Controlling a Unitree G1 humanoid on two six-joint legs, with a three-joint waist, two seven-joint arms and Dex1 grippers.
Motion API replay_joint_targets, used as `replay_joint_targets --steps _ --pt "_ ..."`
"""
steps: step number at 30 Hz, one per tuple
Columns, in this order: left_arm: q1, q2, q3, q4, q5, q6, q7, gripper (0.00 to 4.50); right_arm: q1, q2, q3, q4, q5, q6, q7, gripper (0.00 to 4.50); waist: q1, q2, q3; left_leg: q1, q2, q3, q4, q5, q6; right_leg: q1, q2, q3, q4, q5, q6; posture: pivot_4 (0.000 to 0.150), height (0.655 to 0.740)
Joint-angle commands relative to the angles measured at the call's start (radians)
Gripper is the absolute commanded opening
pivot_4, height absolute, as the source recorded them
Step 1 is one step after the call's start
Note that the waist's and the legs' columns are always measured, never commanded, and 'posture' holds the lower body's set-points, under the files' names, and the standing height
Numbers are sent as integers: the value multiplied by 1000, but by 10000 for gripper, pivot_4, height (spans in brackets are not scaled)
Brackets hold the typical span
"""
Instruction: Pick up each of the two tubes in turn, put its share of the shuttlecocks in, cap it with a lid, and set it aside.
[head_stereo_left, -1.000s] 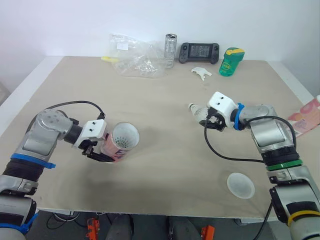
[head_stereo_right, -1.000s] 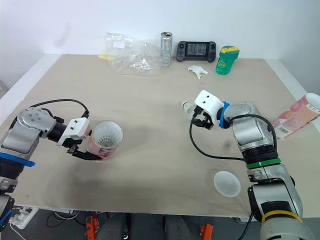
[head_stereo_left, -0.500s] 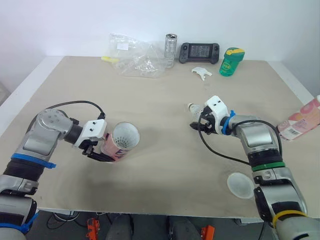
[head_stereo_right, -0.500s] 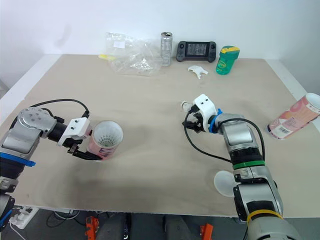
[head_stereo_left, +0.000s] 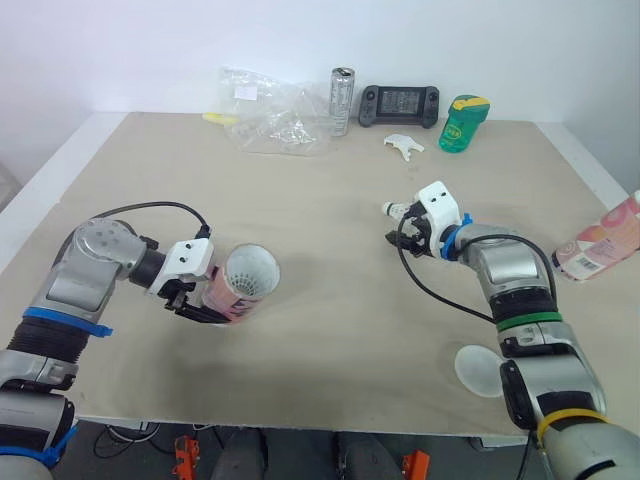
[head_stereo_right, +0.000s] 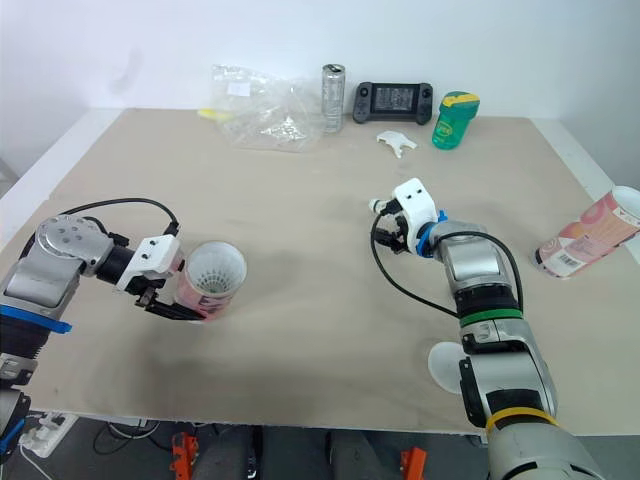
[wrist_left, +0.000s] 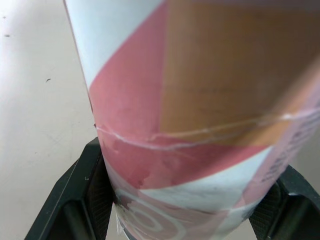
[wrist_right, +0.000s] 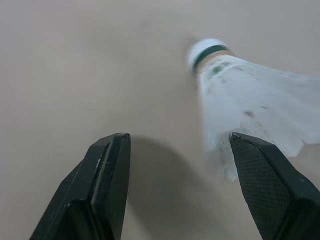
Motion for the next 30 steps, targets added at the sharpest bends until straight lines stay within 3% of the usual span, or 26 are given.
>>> replay_joint_targets --steps 1,3,8,9,15,20,22,24,30 --pt "14 -24 -38 -2 15 -2 7 31664 -59 13 -41 62 3 -60 -48 31764 1 0 0 0 0 0 0 0 0 0 0 0 0 0 0 1500 7213" --pt "15 -26 -37 -3 16 -1 7 31664 -69 18 -46 91 3 -83 -59 26756 1 0 0 0 -1 0 0 0 0 0 -1 0 0 0 0 1500 7213" --pt "23 -19 -30 -9 16 0 7 31664 -68 19 -46 89 21 -114 -23 3791 1 0 0 -1 -3 0 0 0 0 0 -3 0 0 0 0 1500 7213" --pt "24 -17 -29 -10 16 1 7 31664 -65 17 -45 83 23 -114 -16 1162 1 0 0 -1 -3 0 0 0 0 0 -3 0 0 0 0 1500 7213" --pt "25 -11 -24 -10 16 2 5 31664 -48 -9 -60 -16 55 -121 53 1162 1 0 0 -1 -3 0 0 0 0 0 -3 0 0 0 1 1500 7213" --pt "23 -3 -26 -7 18 1 -6 31664 114 -107 17 -514 190 -72 373 1162 2 1 0 -3 -4 -2 0 0 0 0 -3 -1 -1 -1 1 1500 7213" --pt "9 9 -38 0 17 -3 -13 31664 180 -183 73 -803 298 -63 550 1162 2 2 0 -3 -3 -2 0 0 0 0 -3 -1 -1 -2 1 1500 7213" --pt "-19 20 -55 17 13 -9 -15 31664 170 -218 116 -974 361 -52 645 1162 -1 2 0 -3 -3 -3 -1 0 0 -1 -3 -2 -1 -3 2 1500 7213" --pt "-77 31 -98 63 3 -29 -15 31664 39 -172 156 -965 367 -27 636 1162 -4 -2 1 1 -1 -3 0 4 -3 1 -1 -2 0 1 -4 1500 7213"
